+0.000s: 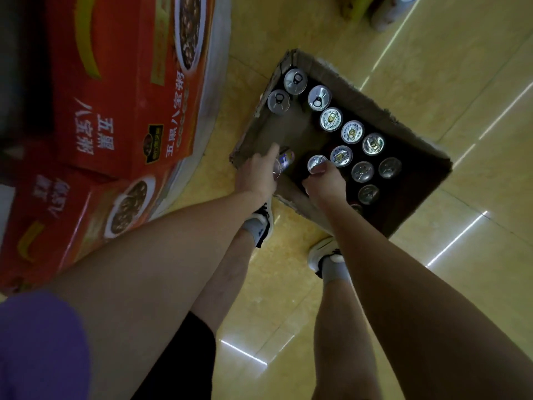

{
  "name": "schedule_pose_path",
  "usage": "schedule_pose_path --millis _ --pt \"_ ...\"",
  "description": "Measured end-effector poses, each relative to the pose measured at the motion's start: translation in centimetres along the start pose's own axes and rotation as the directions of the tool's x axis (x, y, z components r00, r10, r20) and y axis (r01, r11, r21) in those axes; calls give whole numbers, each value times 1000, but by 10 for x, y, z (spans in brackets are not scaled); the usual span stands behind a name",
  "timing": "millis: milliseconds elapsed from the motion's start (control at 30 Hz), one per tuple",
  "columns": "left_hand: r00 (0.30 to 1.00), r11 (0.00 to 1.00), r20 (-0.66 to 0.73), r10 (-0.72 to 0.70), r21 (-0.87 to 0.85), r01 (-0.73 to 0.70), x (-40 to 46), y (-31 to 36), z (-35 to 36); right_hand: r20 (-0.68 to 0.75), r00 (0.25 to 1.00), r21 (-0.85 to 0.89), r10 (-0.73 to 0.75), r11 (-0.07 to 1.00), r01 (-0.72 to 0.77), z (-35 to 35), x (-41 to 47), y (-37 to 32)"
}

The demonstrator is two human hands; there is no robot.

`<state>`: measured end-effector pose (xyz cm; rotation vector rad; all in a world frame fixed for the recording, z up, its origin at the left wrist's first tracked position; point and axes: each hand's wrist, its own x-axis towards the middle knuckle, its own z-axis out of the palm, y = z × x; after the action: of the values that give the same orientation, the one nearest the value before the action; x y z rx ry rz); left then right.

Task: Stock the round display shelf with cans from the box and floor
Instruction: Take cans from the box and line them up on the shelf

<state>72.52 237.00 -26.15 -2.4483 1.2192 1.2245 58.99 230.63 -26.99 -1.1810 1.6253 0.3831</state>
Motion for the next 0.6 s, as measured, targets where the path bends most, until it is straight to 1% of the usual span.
schedule_pose_path --millis 67,167,233,300,400,467,600 --pt "1000 1000 -26 3 14 -3 -21 5 -13 8 999 -51 -39 998 39 -15 -17 -5" --pt "999 999 -37 -10 -31 9 -52 20 -42 14 996 -97 -88 991 88 -41 -50 -17" --pt "1000 999 -28 5 -32 -6 -75 32 -68 36 994 -103 -105 989 108 -62 -79 -31" --pt "999 999 -22 34 9 -34 -100 44 -100 80 989 -82 -123 988 130 -84 -111 -47" --pt "997 993 22 74 91 -76 -136 68 -161 117 981 -32 -155 987 159 -121 -161 -72" --pt "992 982 47 115 143 -120 -161 83 -206 99 971 -24 -219 975 222 -150 -197 -94" --pt "966 953 106 237 170 -253 -210 116 -302 62 940 -26 -336 941 338 -202 -265 -147"
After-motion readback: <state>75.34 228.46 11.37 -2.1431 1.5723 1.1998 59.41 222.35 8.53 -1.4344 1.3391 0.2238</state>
